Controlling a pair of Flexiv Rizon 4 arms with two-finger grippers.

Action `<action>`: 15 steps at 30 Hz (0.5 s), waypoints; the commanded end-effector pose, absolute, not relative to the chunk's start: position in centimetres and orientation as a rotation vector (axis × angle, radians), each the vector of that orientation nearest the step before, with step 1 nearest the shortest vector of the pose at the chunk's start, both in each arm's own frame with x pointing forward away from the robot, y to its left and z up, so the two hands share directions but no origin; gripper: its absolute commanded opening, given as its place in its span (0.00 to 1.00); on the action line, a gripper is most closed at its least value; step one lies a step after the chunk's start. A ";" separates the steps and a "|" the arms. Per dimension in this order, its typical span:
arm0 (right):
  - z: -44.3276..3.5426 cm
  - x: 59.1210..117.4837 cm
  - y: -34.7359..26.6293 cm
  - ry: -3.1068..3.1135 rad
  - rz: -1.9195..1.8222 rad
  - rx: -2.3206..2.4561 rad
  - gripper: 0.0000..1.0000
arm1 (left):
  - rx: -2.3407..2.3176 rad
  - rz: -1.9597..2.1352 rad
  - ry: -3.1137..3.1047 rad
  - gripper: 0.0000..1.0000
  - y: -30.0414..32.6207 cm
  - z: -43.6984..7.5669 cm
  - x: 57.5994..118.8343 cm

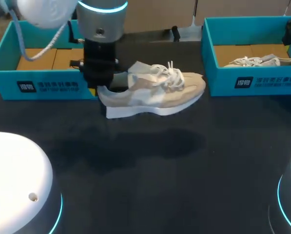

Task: Take the shoe out of the shoebox, open the shoe tongue, remove and reinsert the insole, then place the shoe into the shoebox

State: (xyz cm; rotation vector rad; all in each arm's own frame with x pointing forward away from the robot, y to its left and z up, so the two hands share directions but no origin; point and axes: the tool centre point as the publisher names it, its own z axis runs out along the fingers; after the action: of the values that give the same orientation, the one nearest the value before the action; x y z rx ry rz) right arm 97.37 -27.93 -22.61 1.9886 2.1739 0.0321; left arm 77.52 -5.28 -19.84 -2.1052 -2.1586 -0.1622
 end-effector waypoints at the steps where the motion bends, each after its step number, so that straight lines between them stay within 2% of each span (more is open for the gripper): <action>1: -22.6 97.4 -27.9 2.174 0.032 1.989 1.00 | -2.101 -0.184 -2.146 0.00 -7.2 -20.5 76.8; 15: -22.6 97.4 -27.9 2.174 0.032 1.989 1.00 | -2.065 -0.185 -2.177 0.00 -8.9 -21.0 75.1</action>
State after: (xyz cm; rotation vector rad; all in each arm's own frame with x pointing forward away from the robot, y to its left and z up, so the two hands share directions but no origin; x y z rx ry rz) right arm 97.37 -27.93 -22.61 1.9887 2.1738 0.0321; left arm 75.10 -8.98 -21.11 -2.0646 -2.1761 -0.1879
